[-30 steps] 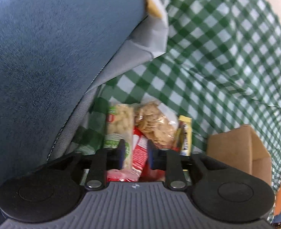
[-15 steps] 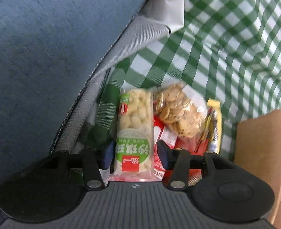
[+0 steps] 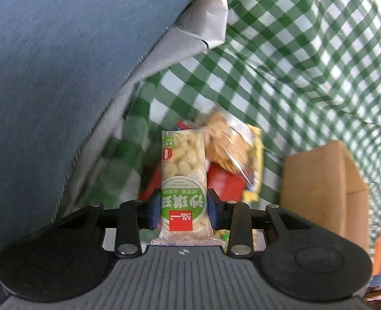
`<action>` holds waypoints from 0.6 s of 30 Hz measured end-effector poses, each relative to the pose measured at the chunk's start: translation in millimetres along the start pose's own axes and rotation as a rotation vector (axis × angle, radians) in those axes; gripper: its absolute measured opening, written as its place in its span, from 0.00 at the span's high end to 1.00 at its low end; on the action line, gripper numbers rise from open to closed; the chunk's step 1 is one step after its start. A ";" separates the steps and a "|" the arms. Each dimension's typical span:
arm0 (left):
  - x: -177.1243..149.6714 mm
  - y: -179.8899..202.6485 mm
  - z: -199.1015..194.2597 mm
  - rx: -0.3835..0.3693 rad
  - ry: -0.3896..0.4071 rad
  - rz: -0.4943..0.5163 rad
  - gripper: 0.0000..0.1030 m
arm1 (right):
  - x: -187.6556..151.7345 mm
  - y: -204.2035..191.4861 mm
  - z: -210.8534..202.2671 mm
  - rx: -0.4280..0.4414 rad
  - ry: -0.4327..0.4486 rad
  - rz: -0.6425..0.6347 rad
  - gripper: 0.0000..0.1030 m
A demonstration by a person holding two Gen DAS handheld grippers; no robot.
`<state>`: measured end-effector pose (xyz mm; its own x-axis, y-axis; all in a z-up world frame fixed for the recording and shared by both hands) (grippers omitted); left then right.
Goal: Organize snacks
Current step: 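Close the left tool on the white-green puffed snack bag while the right tool reaches the silver bar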
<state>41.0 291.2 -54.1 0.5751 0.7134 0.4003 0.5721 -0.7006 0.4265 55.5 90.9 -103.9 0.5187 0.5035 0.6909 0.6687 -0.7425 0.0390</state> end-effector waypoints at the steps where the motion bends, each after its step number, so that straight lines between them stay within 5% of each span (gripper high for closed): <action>1: -4.7 -0.4 -1.8 -0.018 -0.019 -0.008 0.62 | -1.1 1.4 -4.6 0.004 0.005 0.003 0.72; 5: -23.9 7.8 4.4 -0.036 -0.141 0.051 0.61 | -6.3 6.0 -16.7 0.025 0.006 0.002 0.72; 8: -33.4 12.8 17.6 0.041 -0.210 0.131 0.61 | -14.1 3.2 -19.0 0.063 -0.034 -0.023 0.72; 18: -31.8 15.1 27.8 0.130 -0.207 0.132 0.52 | -19.0 3.9 -13.0 0.060 -0.080 0.000 0.64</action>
<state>47.7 257.5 -83.0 0.7491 0.6069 0.2657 0.5471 -0.7928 0.2685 41.3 72.7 -107.4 0.5580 0.5386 0.6312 0.6982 -0.7159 -0.0063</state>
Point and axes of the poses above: each gripper's, at about its wrist camera, not at the fingertips, and z roughly the way its jaws point, y to its right, x to its top, the point moved 1 cm from there along z, roughly the way its jaws point, and after that the axes turned 5 degrees about y, right-handed, at the moved point
